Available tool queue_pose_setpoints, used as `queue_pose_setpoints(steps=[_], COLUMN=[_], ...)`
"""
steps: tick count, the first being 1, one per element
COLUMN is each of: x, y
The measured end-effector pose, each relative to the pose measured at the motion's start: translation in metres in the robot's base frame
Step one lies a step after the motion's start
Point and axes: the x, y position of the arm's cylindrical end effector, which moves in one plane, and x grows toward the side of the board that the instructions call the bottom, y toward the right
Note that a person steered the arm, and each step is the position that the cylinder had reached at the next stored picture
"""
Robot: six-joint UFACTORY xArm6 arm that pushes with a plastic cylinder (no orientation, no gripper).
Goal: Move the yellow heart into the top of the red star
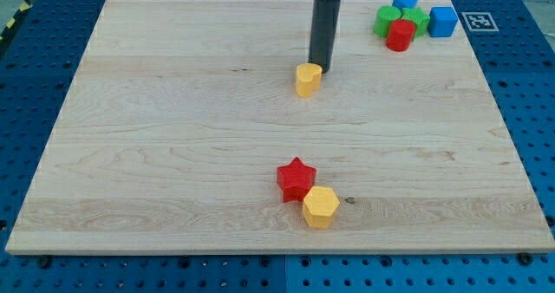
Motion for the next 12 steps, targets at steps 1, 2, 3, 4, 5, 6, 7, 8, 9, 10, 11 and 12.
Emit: queue_pose_setpoints(steps=[1,2,3,4,5,6,7,8,9,10,11,12], x=[0.024,0.052,0.061,0.062,0.067,0.08,0.093,0.089,0.098,0.125,0.134,0.134], y=[-0.023,-0.044,-0.064,-0.076,-0.054,-0.014,-0.01,-0.011,-0.013,-0.024,-0.027,-0.029])
